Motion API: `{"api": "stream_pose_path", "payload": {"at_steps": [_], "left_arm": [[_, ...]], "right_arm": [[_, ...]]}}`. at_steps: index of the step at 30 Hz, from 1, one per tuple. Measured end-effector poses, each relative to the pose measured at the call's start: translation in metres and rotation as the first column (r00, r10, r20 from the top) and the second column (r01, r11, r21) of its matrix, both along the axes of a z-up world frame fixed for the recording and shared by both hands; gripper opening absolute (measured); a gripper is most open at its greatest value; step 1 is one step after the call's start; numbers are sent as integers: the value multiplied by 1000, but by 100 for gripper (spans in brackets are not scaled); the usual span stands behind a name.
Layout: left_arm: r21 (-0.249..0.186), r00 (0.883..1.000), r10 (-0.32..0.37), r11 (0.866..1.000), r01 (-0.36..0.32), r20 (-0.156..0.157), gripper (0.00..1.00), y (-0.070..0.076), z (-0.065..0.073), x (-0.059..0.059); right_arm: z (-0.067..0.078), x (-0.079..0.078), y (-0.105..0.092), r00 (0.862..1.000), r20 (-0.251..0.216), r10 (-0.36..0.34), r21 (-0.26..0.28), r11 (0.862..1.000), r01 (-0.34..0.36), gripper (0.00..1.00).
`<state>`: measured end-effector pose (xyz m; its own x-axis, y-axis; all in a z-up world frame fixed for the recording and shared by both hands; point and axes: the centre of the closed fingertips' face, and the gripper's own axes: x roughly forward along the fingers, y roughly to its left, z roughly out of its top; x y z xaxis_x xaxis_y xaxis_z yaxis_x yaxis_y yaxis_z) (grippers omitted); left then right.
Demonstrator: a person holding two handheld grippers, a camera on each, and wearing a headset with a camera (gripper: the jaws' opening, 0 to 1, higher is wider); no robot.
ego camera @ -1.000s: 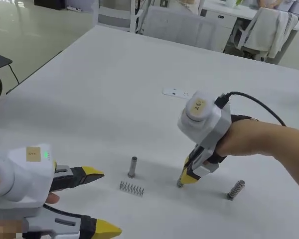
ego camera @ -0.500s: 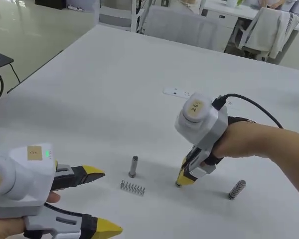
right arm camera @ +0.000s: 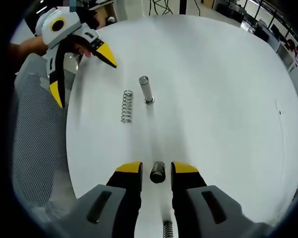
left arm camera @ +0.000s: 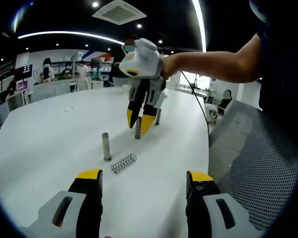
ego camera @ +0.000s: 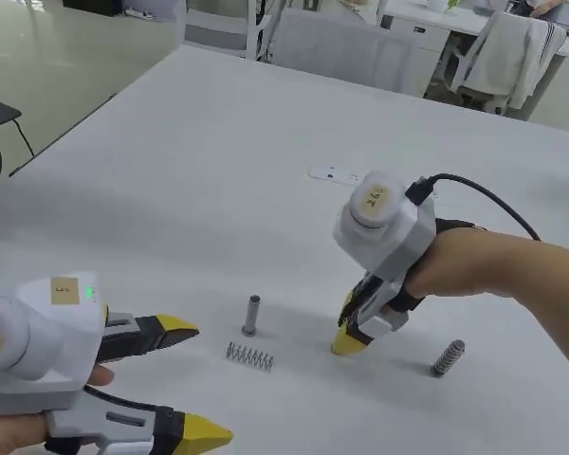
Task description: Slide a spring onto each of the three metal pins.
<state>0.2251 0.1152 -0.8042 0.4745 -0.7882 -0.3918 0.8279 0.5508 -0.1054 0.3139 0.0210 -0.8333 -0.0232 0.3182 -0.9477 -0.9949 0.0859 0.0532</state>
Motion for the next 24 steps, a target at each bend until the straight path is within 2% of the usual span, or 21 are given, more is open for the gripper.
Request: {"api": "stream_pose_path", "payload": {"at_steps": [10, 18, 24], "left_arm": [[2, 1000, -3, 1000, 3, -2, 64, -1, -1, -1], [5, 1000, 1, 1000, -1, 0, 64, 1, -1, -1], [8, 1000, -1, 1000, 1, -1, 64, 1, -1, -3]], "right_arm": [[12, -4, 19, 1000, 13, 19, 55, 998, -20, 24], [14, -13, 34, 999, 15, 49, 74, 996, -50, 24], [10, -23, 43, 997, 7, 77, 70, 995, -77, 22]]}}
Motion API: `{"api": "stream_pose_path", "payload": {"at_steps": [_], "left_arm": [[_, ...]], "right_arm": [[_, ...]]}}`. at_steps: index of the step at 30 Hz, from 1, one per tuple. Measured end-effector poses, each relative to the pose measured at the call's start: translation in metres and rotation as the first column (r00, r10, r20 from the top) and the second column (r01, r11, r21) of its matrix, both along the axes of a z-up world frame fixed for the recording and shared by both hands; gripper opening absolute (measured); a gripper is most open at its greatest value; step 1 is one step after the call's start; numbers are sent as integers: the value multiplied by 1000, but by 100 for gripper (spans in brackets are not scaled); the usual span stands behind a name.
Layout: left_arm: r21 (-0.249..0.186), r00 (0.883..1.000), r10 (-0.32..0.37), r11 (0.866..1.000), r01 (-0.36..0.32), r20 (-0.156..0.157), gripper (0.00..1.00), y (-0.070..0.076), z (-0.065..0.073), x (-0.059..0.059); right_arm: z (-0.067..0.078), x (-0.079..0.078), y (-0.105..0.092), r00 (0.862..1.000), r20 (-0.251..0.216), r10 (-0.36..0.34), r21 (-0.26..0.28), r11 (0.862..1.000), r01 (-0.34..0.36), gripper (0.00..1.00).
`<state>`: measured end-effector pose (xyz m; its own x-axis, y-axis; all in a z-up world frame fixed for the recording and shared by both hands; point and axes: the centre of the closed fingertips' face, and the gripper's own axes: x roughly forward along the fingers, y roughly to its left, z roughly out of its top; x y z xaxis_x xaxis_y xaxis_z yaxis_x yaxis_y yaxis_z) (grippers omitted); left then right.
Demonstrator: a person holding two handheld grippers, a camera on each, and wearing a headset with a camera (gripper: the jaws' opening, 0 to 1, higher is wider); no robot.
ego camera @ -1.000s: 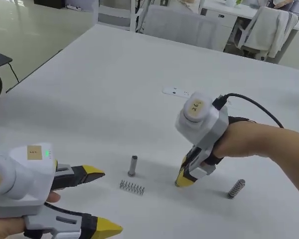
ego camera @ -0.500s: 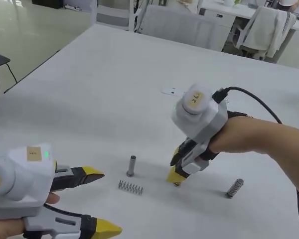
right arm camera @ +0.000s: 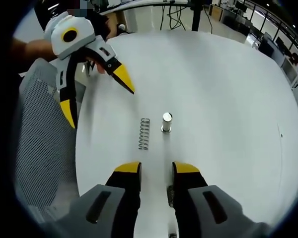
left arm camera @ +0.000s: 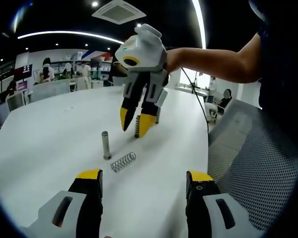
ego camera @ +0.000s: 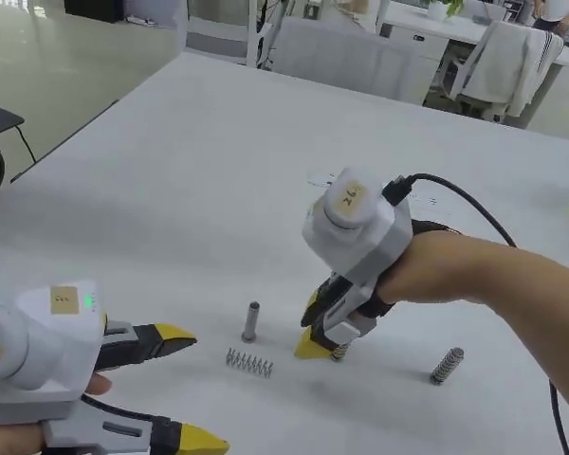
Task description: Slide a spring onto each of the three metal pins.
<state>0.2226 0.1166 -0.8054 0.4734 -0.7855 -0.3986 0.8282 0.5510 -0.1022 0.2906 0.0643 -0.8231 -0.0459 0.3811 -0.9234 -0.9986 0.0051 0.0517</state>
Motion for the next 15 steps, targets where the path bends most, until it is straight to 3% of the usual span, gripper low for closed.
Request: {"api": "stream_pose_path", "payload": {"at_steps": [15], "left_arm": [[3, 1000, 1, 1000, -1, -1, 63, 2, 0, -2]], "right_arm": [[-14, -15, 20, 999, 5, 47, -23, 999, -47, 17]]}}
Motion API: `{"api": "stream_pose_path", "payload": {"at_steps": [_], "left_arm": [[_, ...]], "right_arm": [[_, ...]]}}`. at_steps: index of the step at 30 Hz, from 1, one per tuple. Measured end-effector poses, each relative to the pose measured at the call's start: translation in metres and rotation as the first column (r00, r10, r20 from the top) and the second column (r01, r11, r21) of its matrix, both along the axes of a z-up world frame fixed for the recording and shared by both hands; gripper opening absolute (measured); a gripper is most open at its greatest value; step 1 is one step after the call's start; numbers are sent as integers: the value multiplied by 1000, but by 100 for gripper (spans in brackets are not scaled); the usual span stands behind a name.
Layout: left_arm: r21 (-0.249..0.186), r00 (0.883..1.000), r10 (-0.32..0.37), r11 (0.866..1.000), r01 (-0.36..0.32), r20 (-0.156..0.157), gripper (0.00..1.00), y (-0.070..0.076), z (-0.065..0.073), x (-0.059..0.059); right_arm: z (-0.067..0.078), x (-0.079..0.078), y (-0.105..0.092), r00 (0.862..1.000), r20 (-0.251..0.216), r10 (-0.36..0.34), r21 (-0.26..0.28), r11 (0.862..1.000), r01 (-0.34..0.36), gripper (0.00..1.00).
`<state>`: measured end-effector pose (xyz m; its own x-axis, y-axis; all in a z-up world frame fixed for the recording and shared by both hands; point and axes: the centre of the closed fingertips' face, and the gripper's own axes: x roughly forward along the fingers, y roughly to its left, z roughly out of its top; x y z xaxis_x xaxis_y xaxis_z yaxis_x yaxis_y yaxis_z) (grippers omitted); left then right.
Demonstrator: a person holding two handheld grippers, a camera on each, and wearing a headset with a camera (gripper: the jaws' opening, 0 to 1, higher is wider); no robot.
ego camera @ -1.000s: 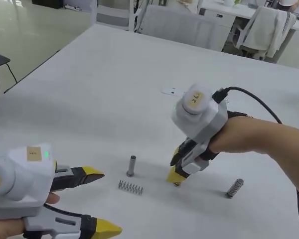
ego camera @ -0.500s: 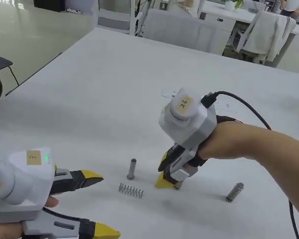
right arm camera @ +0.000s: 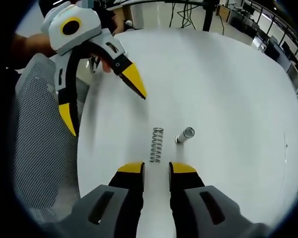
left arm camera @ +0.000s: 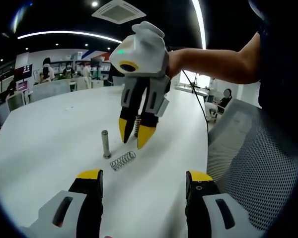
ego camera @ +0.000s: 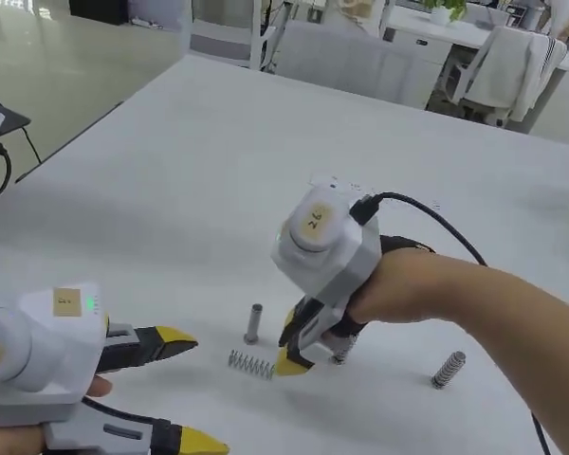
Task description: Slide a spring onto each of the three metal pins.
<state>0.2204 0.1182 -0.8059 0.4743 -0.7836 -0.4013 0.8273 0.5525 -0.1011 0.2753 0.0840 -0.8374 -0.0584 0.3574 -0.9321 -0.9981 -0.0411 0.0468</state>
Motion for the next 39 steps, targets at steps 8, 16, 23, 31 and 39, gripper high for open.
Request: {"api": "stream_pose_path", "payload": {"at_steps": [8, 16, 23, 31, 39], "left_arm": [[0, 1000, 6, 1000, -6, -2, 63, 3, -1, 0], [0, 1000, 8, 1000, -8, 0, 62, 4, -1, 0], [3, 1000, 13, 1000, -13, -2, 62, 6, -2, 0], [3, 1000, 16, 1000, -16, -2, 61, 7, -3, -1], [5, 1000, 14, 1000, -14, -6, 60, 6, -4, 0]], "right_arm": [[-9, -3, 4, 1000, 2, 4, -11, 1000, -4, 14], [-16, -2, 7, 1000, 14, 2, -24, 1000, -1, 11], [-22, -2, 8, 1000, 17, 1, -30, 1000, 0, 10], [-25, 0, 6, 998, 55, 26, -44, 999, -24, 8], [-20, -5, 3, 998, 51, 30, -42, 999, -28, 8]]}}
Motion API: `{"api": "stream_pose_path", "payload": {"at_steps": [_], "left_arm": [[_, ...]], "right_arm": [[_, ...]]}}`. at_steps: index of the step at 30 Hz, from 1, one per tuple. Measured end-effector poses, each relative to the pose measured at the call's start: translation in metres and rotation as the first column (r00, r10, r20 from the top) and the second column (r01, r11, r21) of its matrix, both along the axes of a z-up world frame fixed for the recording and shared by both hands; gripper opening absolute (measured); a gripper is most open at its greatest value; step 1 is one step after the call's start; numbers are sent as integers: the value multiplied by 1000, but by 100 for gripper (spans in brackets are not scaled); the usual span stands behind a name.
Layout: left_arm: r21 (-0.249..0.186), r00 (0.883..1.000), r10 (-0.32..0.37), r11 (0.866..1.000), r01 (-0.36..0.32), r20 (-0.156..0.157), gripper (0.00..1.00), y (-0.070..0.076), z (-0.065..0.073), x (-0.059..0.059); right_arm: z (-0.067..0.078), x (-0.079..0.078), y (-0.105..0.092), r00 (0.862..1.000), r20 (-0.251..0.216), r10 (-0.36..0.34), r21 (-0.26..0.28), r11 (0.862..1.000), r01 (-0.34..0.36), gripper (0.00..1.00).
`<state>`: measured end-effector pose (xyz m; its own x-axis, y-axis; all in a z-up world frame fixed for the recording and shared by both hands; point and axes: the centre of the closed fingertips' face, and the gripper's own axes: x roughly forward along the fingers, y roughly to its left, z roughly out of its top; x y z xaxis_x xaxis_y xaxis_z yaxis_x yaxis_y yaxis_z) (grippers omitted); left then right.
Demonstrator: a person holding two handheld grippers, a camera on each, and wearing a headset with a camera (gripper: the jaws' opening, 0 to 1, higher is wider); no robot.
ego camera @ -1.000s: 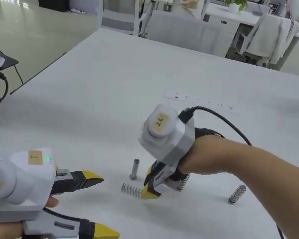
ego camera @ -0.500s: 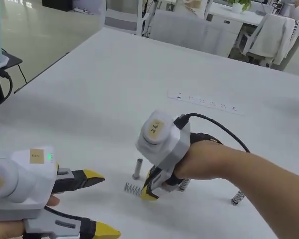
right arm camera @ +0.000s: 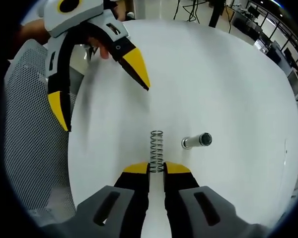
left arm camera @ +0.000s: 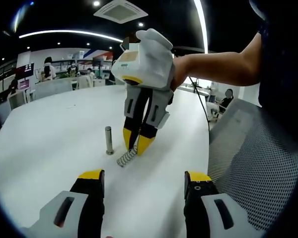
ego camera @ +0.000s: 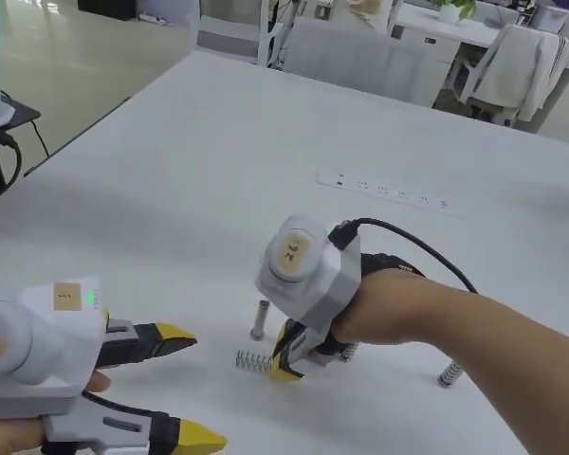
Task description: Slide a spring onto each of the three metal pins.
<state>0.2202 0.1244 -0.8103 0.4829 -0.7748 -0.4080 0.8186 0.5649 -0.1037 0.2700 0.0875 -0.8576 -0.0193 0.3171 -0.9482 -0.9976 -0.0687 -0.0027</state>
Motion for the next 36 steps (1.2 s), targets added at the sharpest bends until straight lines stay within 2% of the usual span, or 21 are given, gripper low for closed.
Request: {"api": "stream_pose_path", "payload": {"at_steps": [9, 15, 25, 36], "left_arm": [[6, 1000, -12, 1000, 12, 0, 58, -4, 0, 1], [7, 1000, -20, 1000, 20, 3, 57, -6, 2, 1], [13, 999, -47, 999, 47, 11, 51, -13, 3, 1], [9, 996, -85, 996, 84, 32, 41, -23, 9, 2]], "right_arm": [[11, -10, -2, 999, -33, -11, 31, 999, 12, 8], [18, -13, -8, 1000, -24, -9, 33, 999, 10, 8], [27, -28, -14, 999, -36, 12, 36, 999, -11, 8], [39, -38, -22, 999, -43, 23, 45, 999, -21, 8]]}}
